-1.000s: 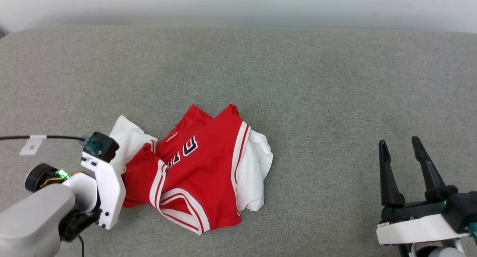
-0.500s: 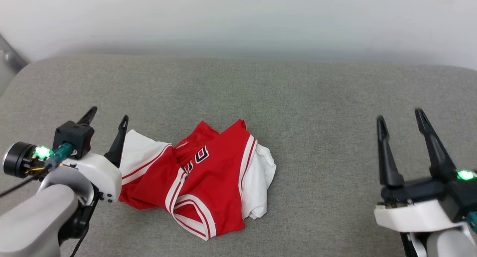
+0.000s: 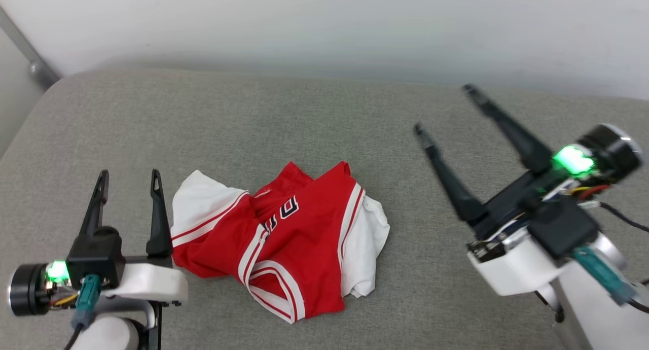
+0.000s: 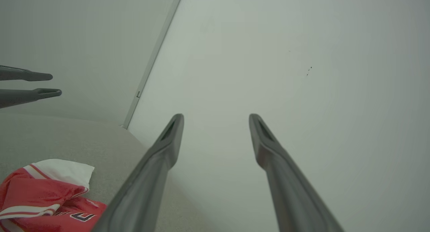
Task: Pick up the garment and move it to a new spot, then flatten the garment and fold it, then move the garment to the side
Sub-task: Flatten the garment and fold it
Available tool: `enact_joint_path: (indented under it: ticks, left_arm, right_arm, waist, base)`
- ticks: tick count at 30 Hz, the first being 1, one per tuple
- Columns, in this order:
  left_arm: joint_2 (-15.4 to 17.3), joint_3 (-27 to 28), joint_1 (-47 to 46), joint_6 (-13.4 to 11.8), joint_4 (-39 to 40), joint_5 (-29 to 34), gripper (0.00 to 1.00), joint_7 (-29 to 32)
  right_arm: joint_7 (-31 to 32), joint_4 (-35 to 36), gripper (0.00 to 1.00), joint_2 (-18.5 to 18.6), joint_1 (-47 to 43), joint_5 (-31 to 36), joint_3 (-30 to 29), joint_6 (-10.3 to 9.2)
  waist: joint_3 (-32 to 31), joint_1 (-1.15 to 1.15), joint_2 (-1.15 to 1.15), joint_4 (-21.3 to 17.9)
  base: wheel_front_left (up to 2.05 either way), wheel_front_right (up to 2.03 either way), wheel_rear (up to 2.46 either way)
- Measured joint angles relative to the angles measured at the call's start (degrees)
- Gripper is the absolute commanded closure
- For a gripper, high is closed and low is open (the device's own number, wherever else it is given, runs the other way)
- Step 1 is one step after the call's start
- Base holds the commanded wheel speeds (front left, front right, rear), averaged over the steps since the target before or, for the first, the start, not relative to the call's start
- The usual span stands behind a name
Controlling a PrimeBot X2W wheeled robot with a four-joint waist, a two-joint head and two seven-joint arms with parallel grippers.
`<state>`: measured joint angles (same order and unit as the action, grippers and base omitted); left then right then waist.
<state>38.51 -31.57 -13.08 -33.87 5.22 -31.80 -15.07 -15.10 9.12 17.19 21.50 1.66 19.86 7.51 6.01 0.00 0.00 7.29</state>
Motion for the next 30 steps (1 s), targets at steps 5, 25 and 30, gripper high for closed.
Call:
enact_joint_path:
  ticks: [5,25,30]
  left_arm:
    - [-6.36,7.16,6.01,2.1,0.29,4.94,0.0,0.0]
    - [-26.16,21.87,8.51,18.18,-4.23,18.47,0.0,-0.01]
    - [-30.17,24.1,6.76,21.12,-4.92,20.75,0.0,-0.01]
  right_arm:
    - [2.8,-7.66,0.0,7.02,7.61,-7.0,14.51,0.0]
    - [61.41,-5.22,0.0,18.06,34.7,-40.61,53.68,0.01]
    - [65.44,-5.58,0.0,18.22,34.71,-40.2,53.54,0.0]
  waist:
    - [0.85,0.0,0.0,1.11]
    - [9.4,0.01,0.0,7.08]
    - [13.06,0.01,0.0,8.92]
  base:
    - [0.0,0.0,0.0]
    - [0.0,0.0,0.0]
    - [0.0,0.0,0.0]
